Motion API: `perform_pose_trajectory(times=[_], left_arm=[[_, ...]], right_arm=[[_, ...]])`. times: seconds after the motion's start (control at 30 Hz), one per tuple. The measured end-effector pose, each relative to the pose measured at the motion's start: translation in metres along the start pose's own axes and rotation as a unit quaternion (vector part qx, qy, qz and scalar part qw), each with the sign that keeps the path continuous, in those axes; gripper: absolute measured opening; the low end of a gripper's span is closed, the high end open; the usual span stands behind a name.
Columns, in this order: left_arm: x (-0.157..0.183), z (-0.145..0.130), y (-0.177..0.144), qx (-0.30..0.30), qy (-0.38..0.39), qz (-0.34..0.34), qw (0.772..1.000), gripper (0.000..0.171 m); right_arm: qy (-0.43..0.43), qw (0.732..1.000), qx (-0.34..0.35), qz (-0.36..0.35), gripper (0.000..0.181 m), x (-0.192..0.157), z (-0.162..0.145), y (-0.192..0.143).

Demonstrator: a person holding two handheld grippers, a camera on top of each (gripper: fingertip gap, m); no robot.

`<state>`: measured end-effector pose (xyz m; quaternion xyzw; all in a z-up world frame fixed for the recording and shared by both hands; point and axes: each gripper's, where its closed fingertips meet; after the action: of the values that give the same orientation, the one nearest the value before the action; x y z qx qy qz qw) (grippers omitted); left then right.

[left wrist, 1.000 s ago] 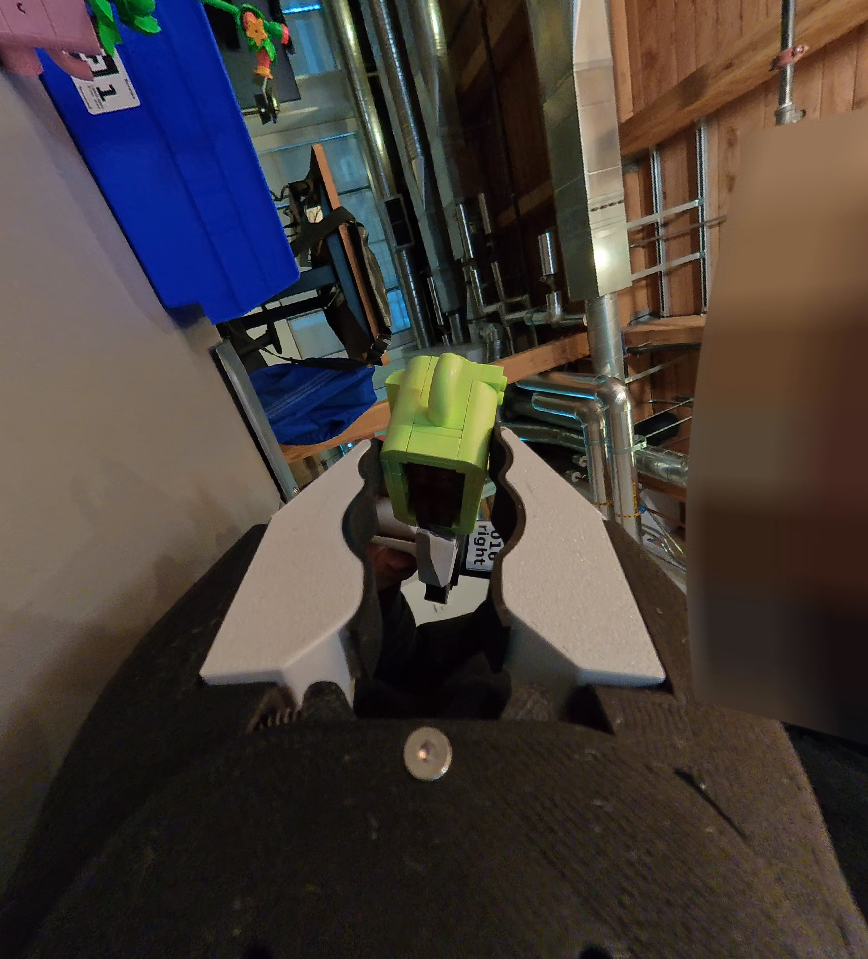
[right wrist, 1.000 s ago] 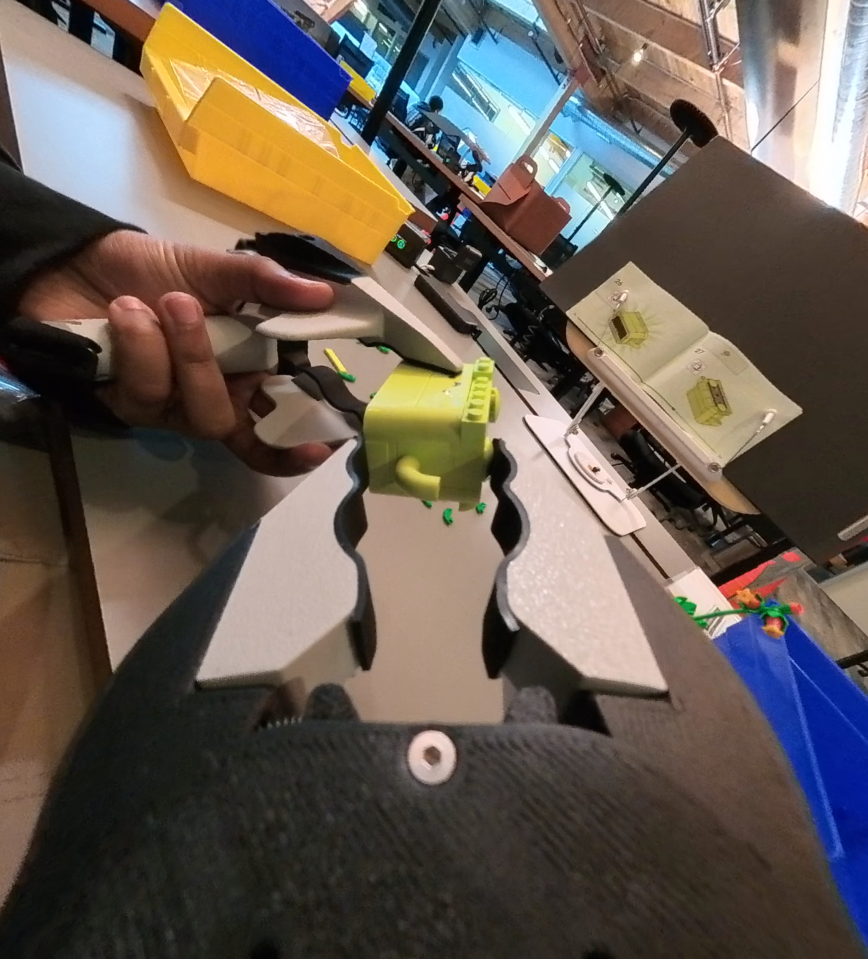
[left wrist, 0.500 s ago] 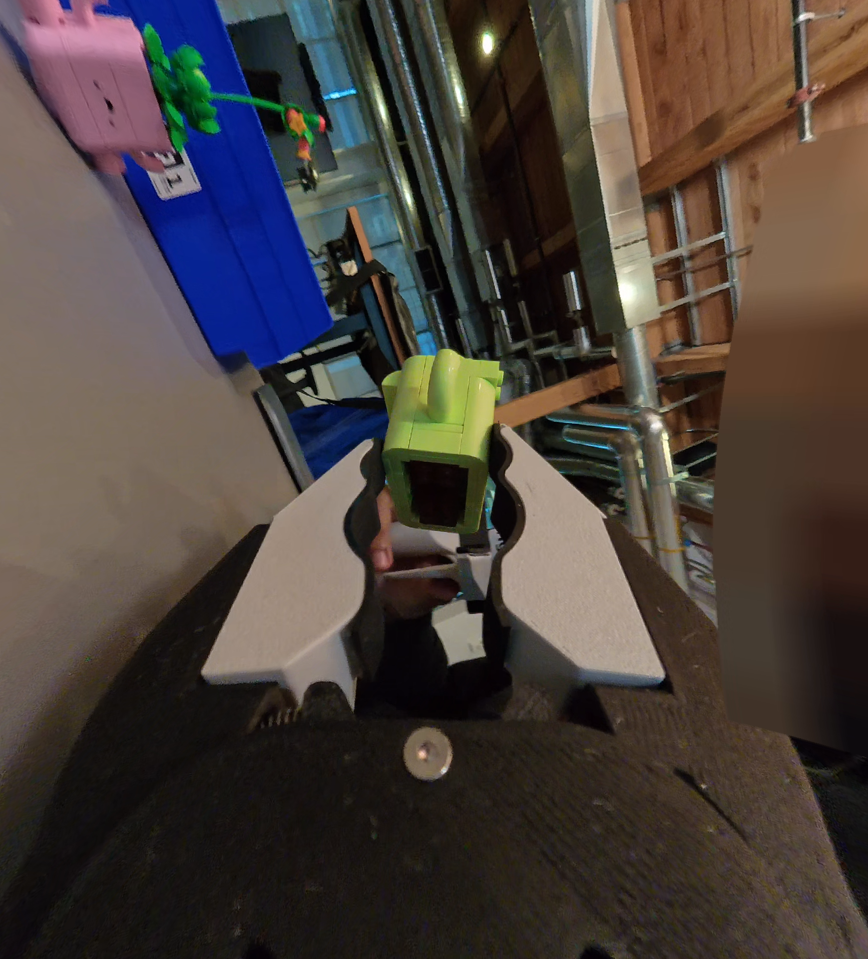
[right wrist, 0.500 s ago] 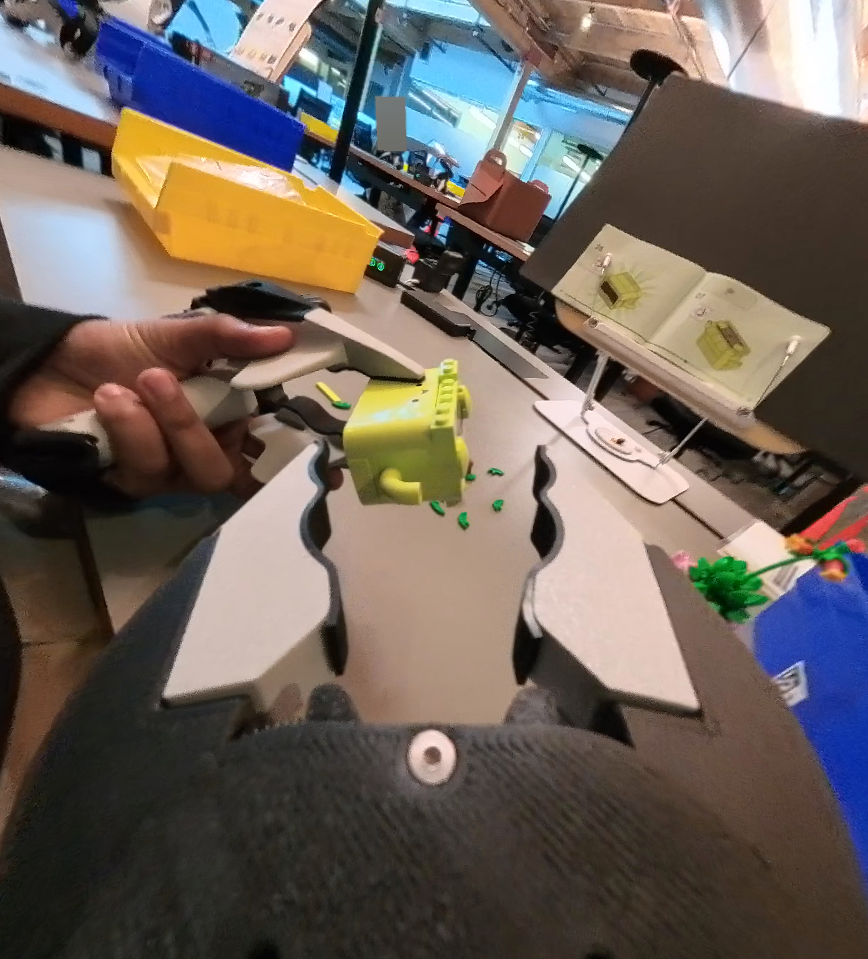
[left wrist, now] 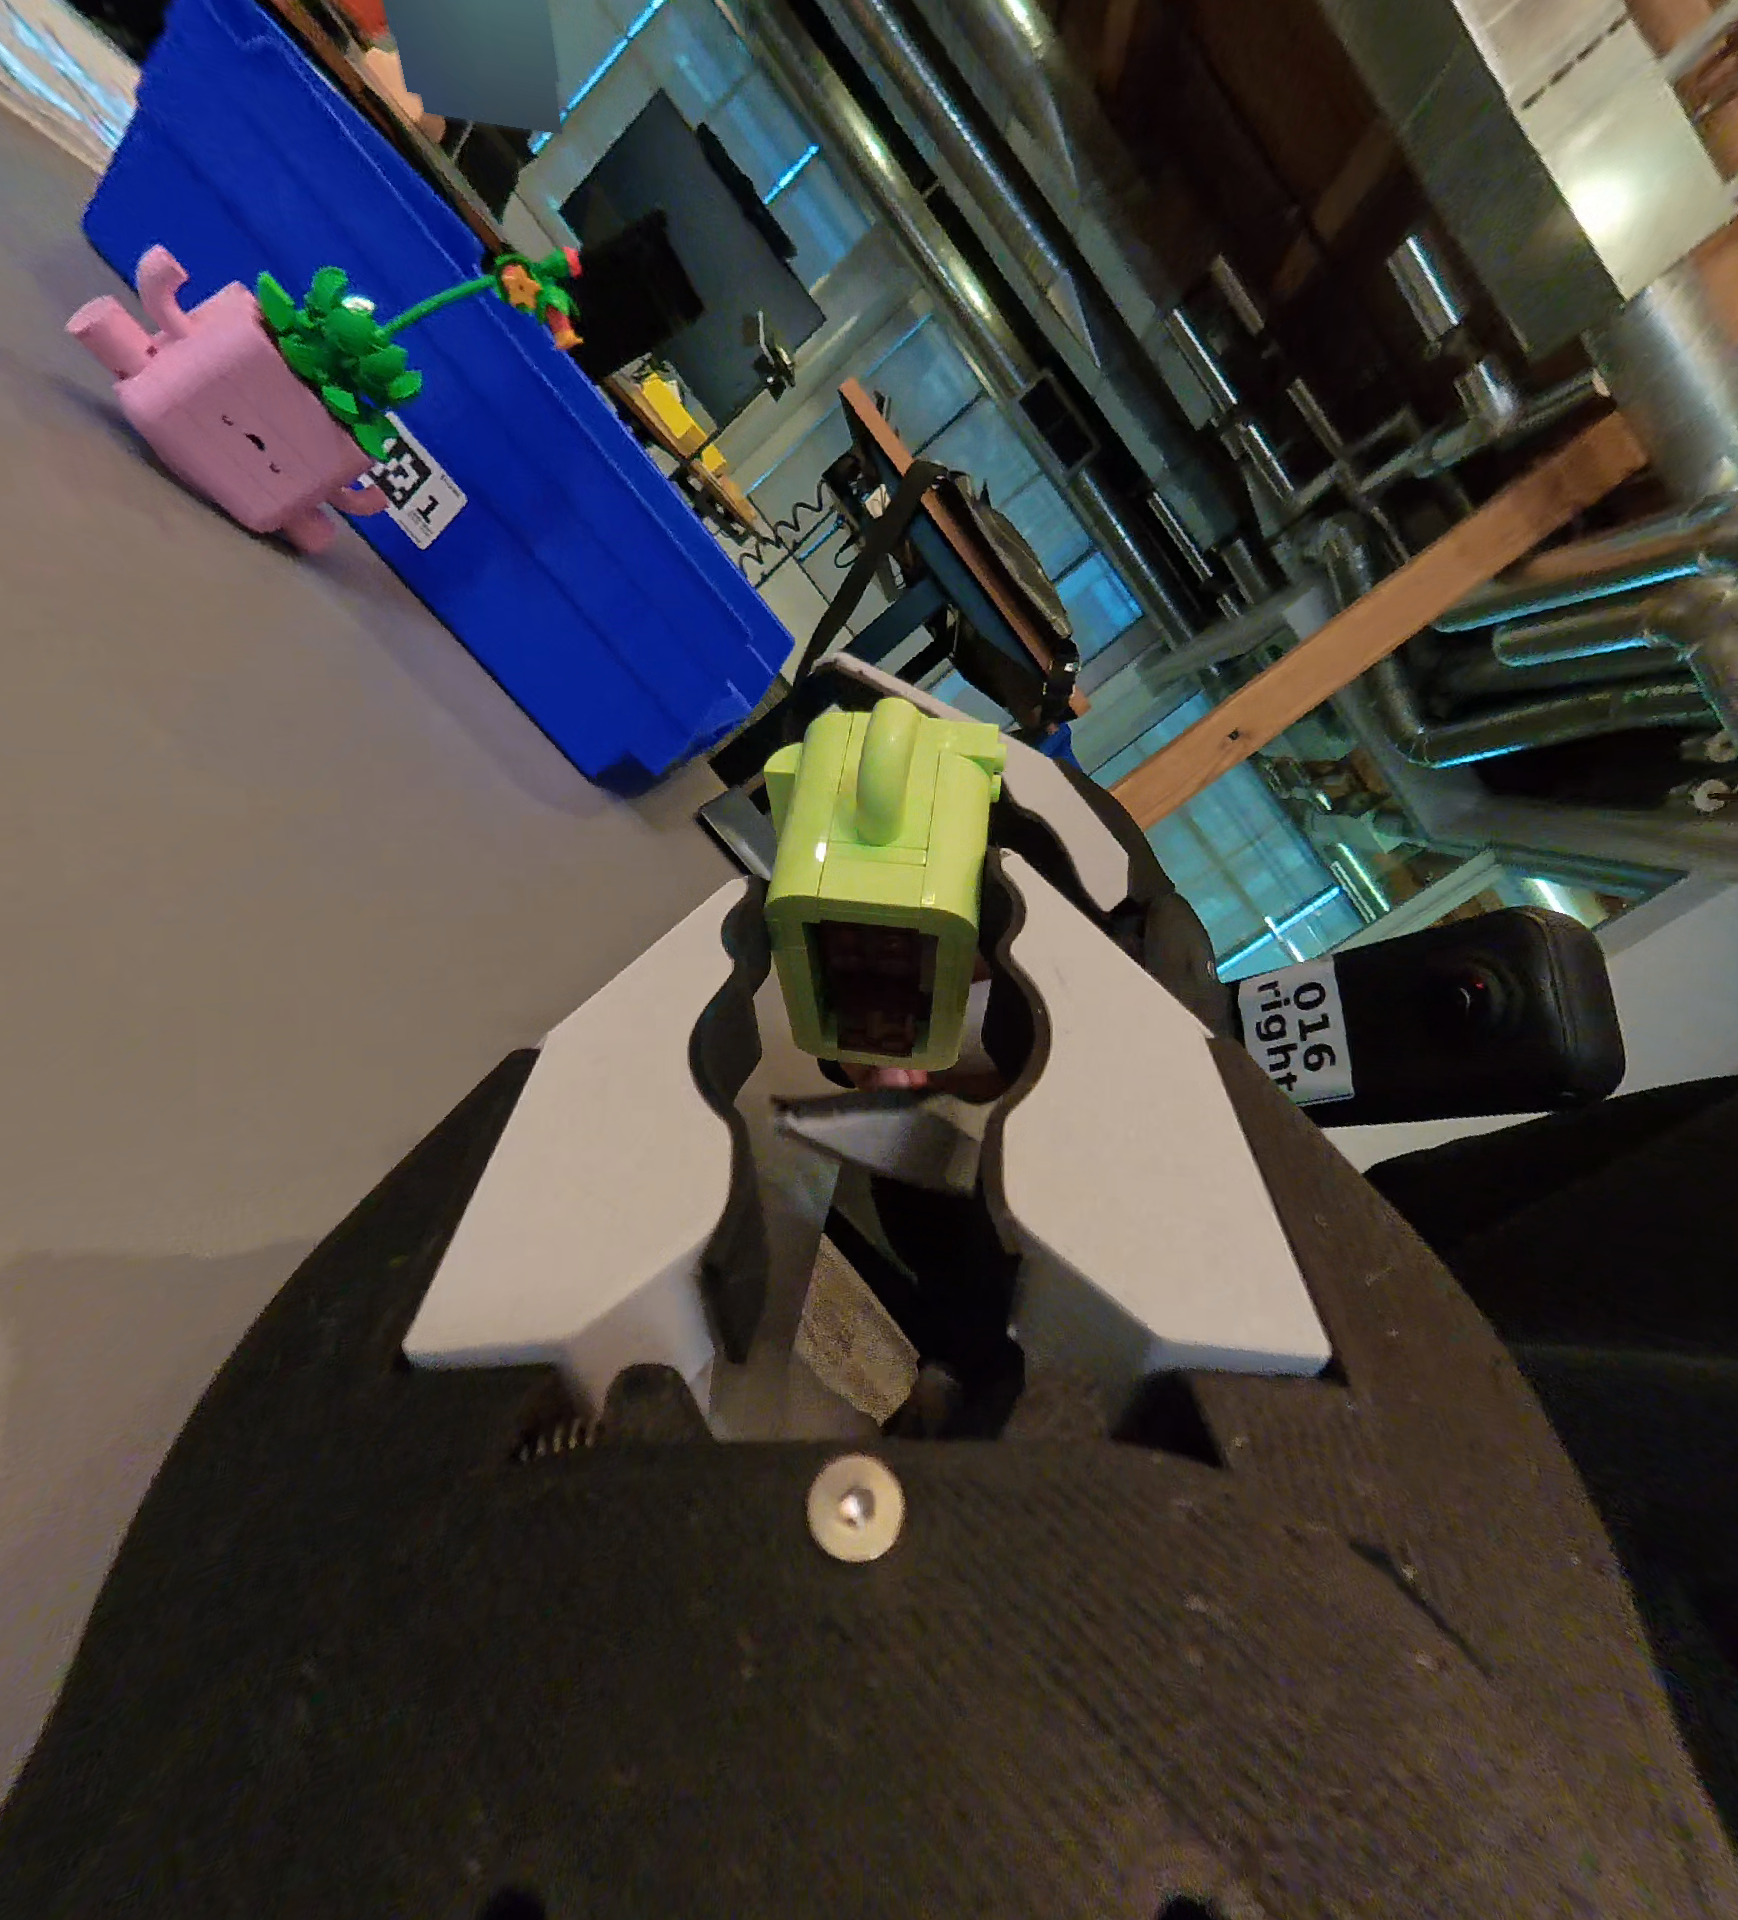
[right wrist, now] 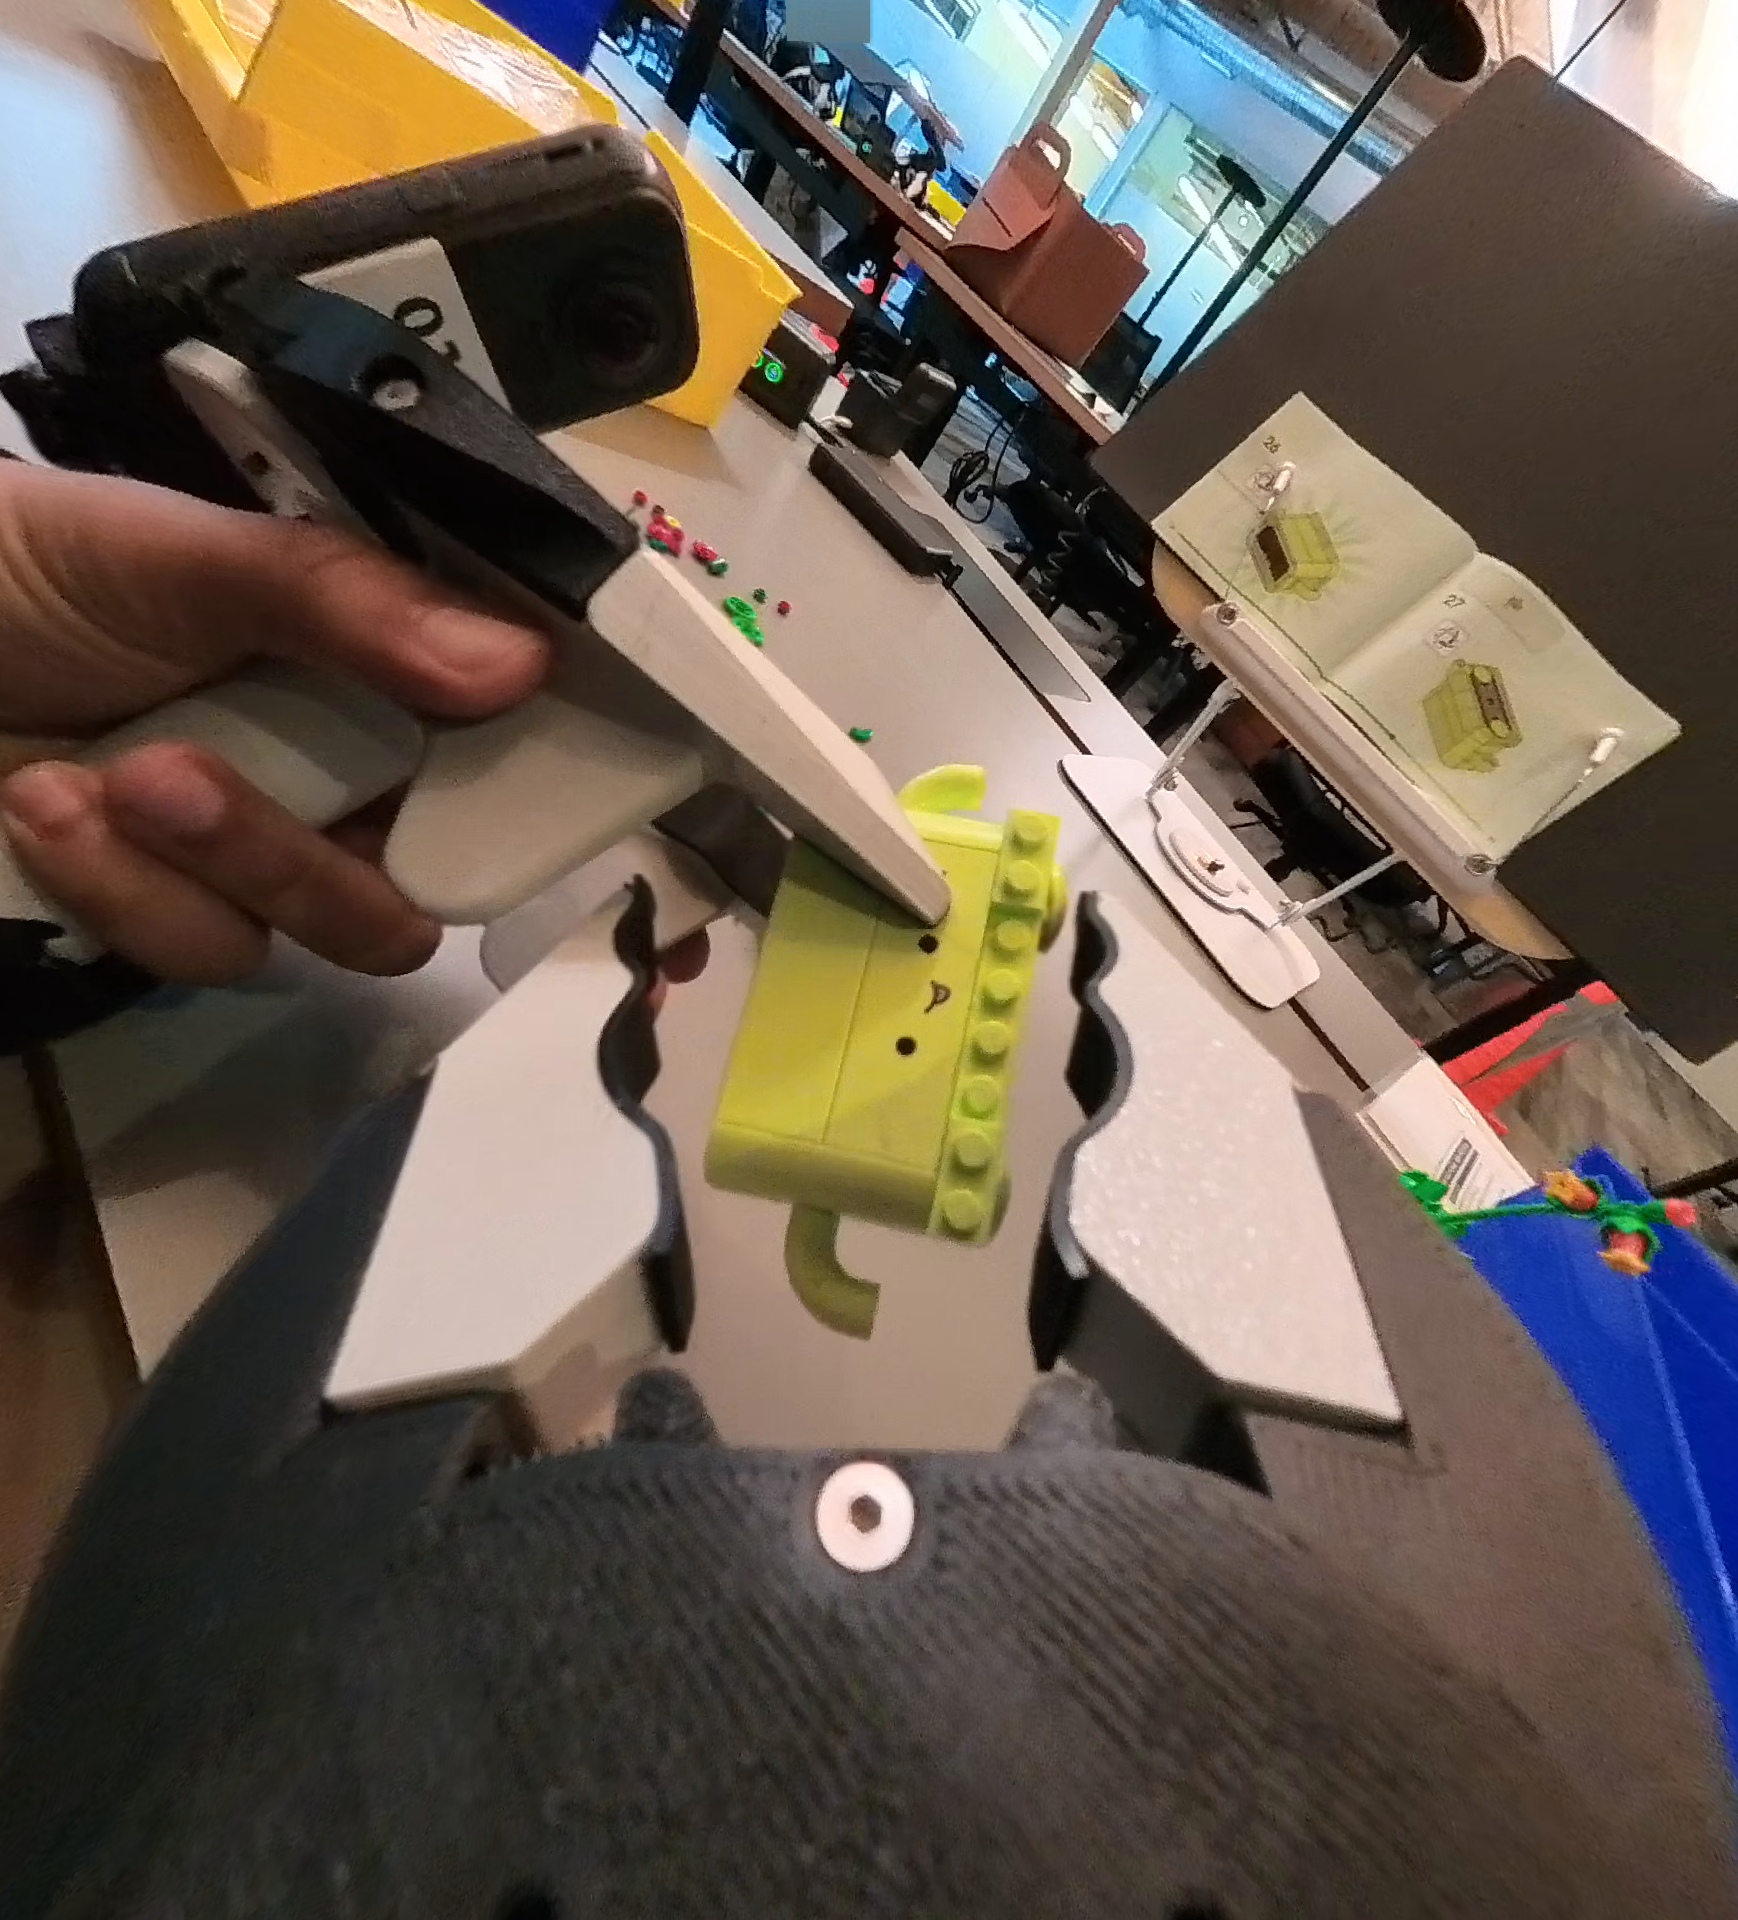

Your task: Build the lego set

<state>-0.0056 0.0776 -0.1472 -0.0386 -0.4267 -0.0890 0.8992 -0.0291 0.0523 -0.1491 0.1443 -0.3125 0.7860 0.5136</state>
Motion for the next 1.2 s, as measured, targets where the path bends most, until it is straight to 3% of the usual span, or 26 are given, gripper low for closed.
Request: perform_pose_trajectory(times=[0.13, 0.7, 0.97, 1.03, 1.2], left_arm=[[0.0026, -0.0054, 0.0044, -0.012, 0.011, 0.005, 1.000, 0.040], [0.0007, -0.0085, 0.0069, -0.021, 0.032, 0.040, 0.998, 0.040], [0.0006, -0.0084, 0.0067, -0.026, 0.035, 0.033, 0.999, 0.040], [0.0017, -0.0091, 0.0074, -0.029, 0.040, 0.035, 0.998, 0.040], [0.0011, -0.0081, 0.0063, -0.028, 0.049, 0.042, 0.998, 0.040]], right_arm=[[0.000, 1.000, 0.020, -0.023, 0.060, 0.0064, 0.0045, -0.0061], [0.043, 0.999, 0.027, -0.016, 0.049, 0.0093, 0.0039, -0.0056], [0.023, 0.999, 0.026, -0.031, 0.051, 0.0088, 0.0027, -0.0059], [0.028, 0.999, 0.024, -0.030, 0.063, 0.0104, 0.0021, -0.0067], [0.038, 0.999, 0.020, -0.011, 0.072, 0.0088, -0.0013, -0.0071]])
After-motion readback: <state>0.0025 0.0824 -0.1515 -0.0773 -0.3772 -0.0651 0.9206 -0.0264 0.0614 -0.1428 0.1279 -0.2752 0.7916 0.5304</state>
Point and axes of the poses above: each gripper's, where its closed fingertips meet, y out along the fingers, z out of its top, x = y × z across the jaws, and after that the axes turned 12 degrees about -x, right-handed
